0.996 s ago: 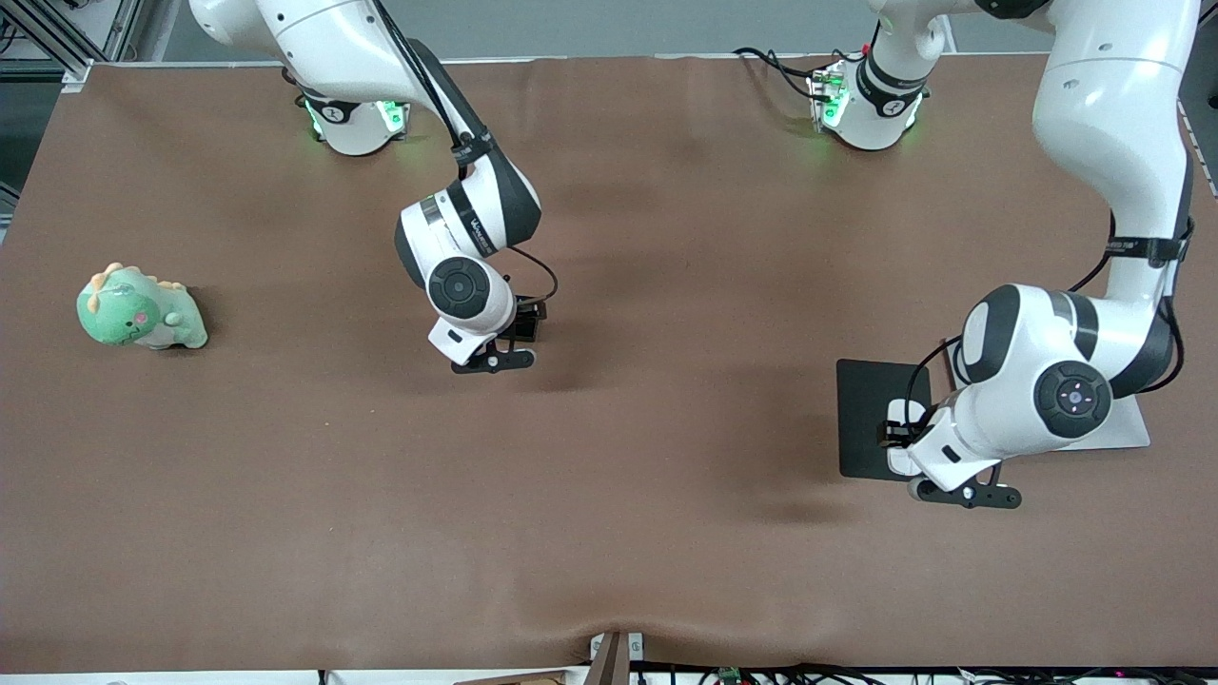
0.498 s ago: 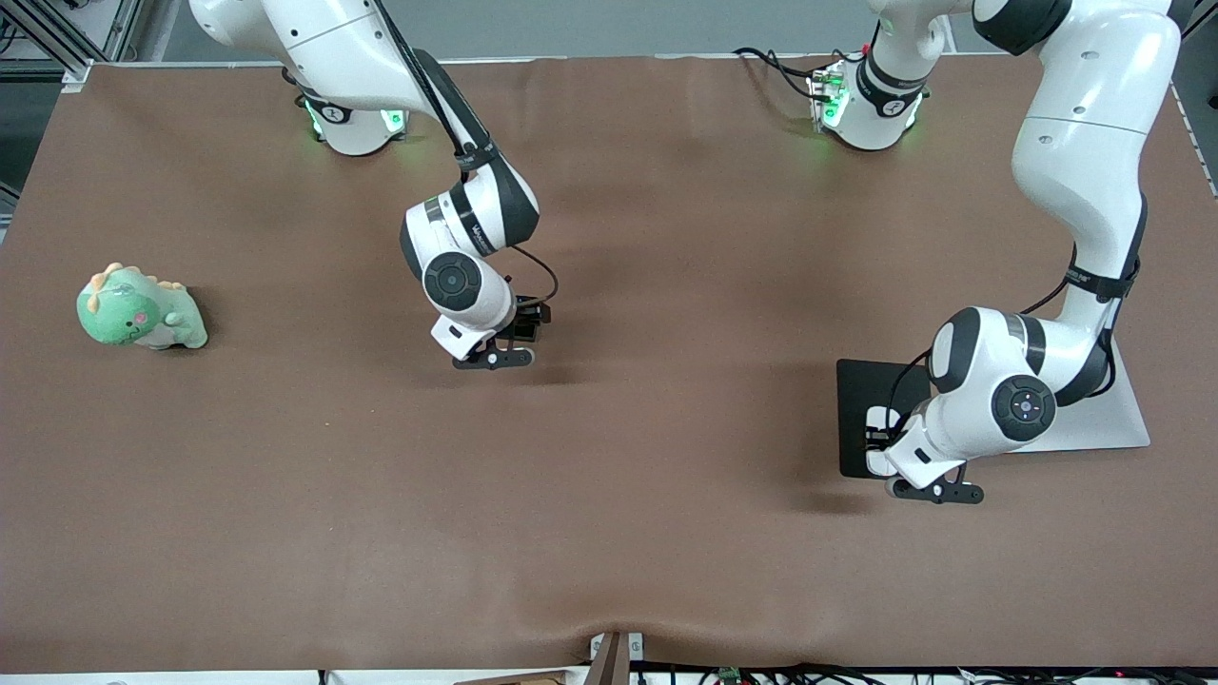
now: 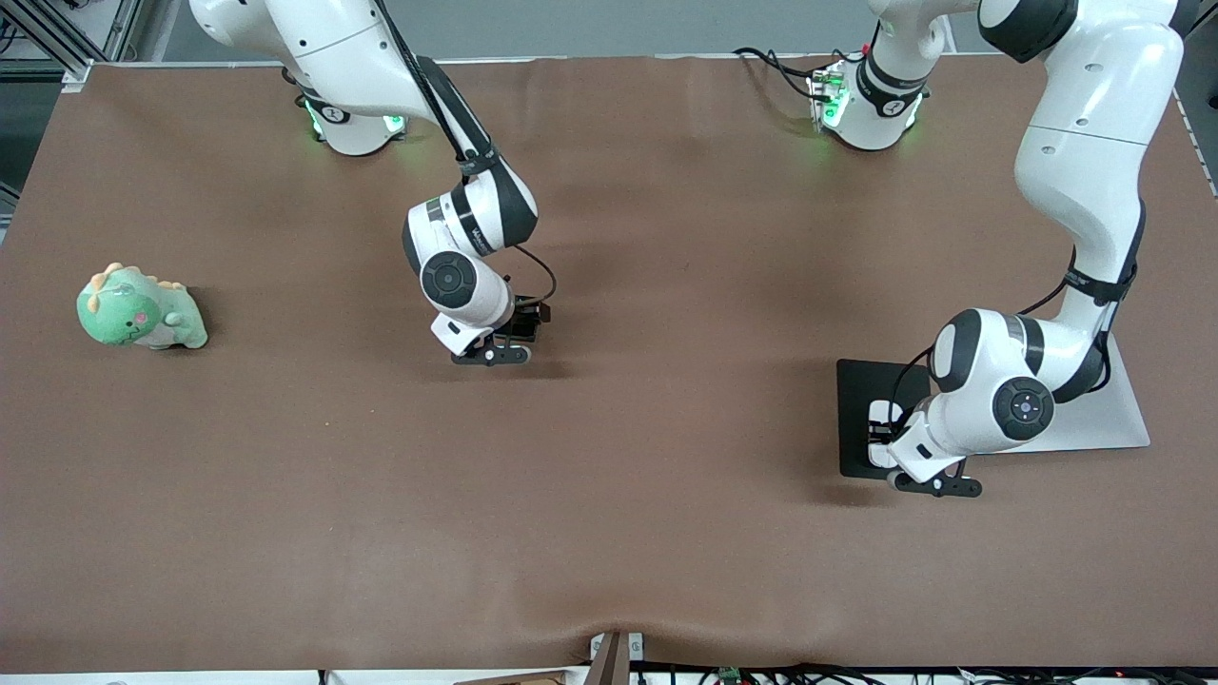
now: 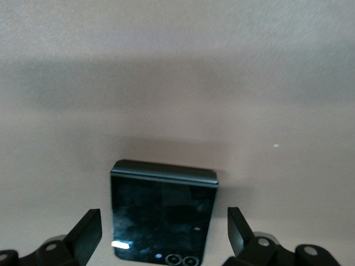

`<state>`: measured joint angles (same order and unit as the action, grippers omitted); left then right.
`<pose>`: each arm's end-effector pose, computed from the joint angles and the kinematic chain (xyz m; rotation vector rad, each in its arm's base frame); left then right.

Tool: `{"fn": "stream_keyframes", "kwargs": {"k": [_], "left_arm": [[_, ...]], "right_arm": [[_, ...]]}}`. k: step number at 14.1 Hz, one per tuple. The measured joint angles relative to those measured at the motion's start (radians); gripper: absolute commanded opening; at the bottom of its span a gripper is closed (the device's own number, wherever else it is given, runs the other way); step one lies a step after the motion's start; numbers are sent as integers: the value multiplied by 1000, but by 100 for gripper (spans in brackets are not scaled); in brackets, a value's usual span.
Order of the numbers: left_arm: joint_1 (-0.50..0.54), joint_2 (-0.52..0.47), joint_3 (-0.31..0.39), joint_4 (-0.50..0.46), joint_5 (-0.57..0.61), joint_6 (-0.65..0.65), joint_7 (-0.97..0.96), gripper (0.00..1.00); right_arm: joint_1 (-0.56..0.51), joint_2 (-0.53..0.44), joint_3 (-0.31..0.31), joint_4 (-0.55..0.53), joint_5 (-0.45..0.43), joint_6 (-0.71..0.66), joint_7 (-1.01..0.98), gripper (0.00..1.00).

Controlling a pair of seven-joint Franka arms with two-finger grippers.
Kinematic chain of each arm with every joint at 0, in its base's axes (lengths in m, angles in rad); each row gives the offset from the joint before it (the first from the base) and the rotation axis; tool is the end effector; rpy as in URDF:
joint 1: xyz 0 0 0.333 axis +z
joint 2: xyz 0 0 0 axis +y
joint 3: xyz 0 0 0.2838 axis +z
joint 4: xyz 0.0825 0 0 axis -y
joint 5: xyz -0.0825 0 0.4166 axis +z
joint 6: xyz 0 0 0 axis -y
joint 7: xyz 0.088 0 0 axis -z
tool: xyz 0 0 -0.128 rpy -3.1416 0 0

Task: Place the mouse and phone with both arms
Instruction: 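Open the left gripper and lift away while the right gripper lifts the phone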

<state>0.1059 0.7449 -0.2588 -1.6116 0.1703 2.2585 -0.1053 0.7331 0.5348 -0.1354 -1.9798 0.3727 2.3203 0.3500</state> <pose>0.6799 -0.0878 0.1272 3.0955 -0.1565 -0.1161 0.4843 0.3392 0.1070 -3.0434 0.0307 0.3678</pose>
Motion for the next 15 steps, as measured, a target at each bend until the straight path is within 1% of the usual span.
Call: {"fn": "stream_keyframes", "kwargs": {"k": [2, 6, 9, 10, 11, 12, 15], "left_arm": [[-1, 7, -1, 0, 0, 6, 0, 100], [-1, 9, -3, 2, 0, 12, 0, 100], [-1, -17, -12, 8, 0, -1, -1, 100], [-1, -43, -15, 9, 0, -31, -1, 100], [-1, -76, -17, 9, 0, -70, -1, 100], [-1, -116, -20, 9, 0, -115, -1, 100], [-2, -240, -36, 7, 0, -236, -2, 100]], "right_arm": [[7, 3, 1, -3, 22, 0, 2, 100], [17, 13, 1, -4, 25, 0, 25, 100], [24, 23, 1, -8, 25, 2, 28, 100], [25, 25, 1, -9, 25, 3, 29, 82], [25, 27, 1, -10, 25, 4, 31, 17], [25, 26, -1, -10, 25, 3, 34, 0], [25, 22, -6, -7, 27, -20, 43, 0]]}}
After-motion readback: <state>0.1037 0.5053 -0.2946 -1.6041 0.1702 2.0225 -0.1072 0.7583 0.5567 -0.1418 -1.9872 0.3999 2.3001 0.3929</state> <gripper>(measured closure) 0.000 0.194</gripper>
